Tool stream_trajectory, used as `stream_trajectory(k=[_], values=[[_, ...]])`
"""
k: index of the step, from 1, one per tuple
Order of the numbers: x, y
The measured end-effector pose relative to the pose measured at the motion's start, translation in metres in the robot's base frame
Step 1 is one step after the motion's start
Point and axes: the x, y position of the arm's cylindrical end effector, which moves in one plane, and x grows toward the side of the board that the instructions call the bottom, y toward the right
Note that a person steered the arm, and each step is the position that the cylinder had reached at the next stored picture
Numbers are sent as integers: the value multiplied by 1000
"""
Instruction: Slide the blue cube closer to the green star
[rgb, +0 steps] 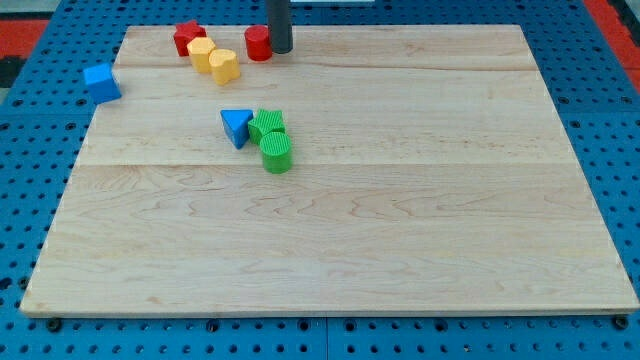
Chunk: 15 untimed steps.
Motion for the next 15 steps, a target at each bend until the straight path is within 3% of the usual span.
stream_trajectory(k=[4,8,9,10,12,15], values=[[-16,0],[53,89],[65,59],[72,-17],[120,-85],[144,-85]])
